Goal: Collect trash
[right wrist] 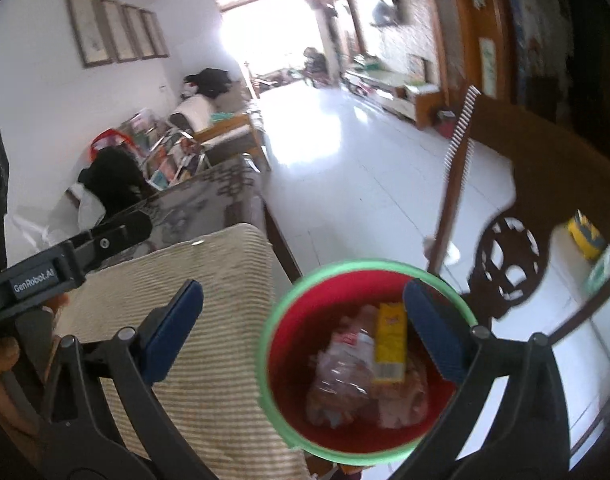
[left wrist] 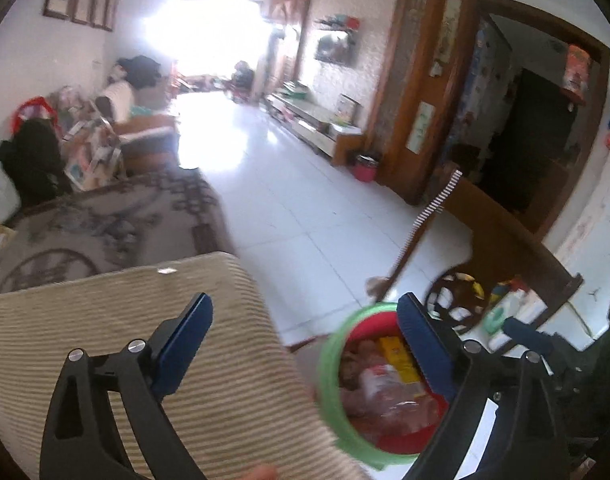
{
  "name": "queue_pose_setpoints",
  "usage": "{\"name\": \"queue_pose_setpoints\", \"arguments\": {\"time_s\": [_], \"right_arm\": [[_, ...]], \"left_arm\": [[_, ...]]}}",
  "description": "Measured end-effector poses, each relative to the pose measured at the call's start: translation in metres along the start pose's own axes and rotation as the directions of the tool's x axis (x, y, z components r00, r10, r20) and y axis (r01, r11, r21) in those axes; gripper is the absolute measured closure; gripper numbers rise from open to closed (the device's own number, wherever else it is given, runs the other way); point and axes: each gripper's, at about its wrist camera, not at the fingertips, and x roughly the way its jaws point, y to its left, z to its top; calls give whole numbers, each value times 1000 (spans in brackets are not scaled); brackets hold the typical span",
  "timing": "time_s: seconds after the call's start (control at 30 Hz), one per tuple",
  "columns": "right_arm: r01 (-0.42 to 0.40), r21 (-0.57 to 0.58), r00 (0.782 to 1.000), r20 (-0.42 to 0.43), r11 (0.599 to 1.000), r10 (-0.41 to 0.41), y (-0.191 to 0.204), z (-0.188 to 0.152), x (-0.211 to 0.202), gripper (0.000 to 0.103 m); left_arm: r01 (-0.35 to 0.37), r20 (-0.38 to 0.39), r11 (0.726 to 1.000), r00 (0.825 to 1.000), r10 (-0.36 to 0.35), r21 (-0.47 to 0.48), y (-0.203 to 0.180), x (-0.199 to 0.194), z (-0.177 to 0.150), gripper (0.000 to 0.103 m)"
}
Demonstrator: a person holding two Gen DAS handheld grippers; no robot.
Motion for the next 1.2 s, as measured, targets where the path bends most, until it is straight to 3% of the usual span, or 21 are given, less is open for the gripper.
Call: {"name": "queue_pose_setpoints", "arguments": {"time_s": [0.03,0.1,0.13,0.2,0.3,0.43,0.47,0.57,0.63,0.7,0.83,1.2], "right_arm": [[-13,-32,1000,18,999,14,15,2,-1,4],[32,-85,991,133,996,-20,42,5,-15,4],[75,-118,973,228,990,-47,61,5,-26,4],[91,-164,946,323,982,-34,90,8,-39,4],[91,-182,944,328,979,-27,136,16,-39,4],[200,-139,890,440,970,-120,192,9,-46,4],[185,-116,889,442,976,-117,201,8,-47,4],[62,-28,922,385,998,-46,215,8,-43,4],[29,42,936,351,999,-42,221,6,-40,4],[54,81,939,335,995,-79,226,2,-36,4],[111,92,935,328,990,-135,248,-11,-33,4],[146,86,930,326,986,-166,280,-24,-31,4]], "left_arm": [[-14,16,1000,1000,15,-2,9,-8,1,11],[-48,66,999,997,48,-10,30,-26,3,8],[-66,87,998,994,66,-12,39,-32,4,8],[-111,130,994,985,111,-8,57,-48,8,8],[-179,209,984,962,175,0,91,-77,17,8],[-185,305,982,934,188,-38,132,-114,23,8],[-187,322,981,927,193,-47,142,-122,23,8],[-216,338,976,916,216,-40,172,-142,25,8],[-252,335,967,910,246,-27,185,-150,25,8],[-266,335,964,906,259,-24,199,-157,24,8],[-227,319,973,921,225,-34,226,-170,19,8],[-191,285,981,939,190,-26,244,-174,7,8]]}}
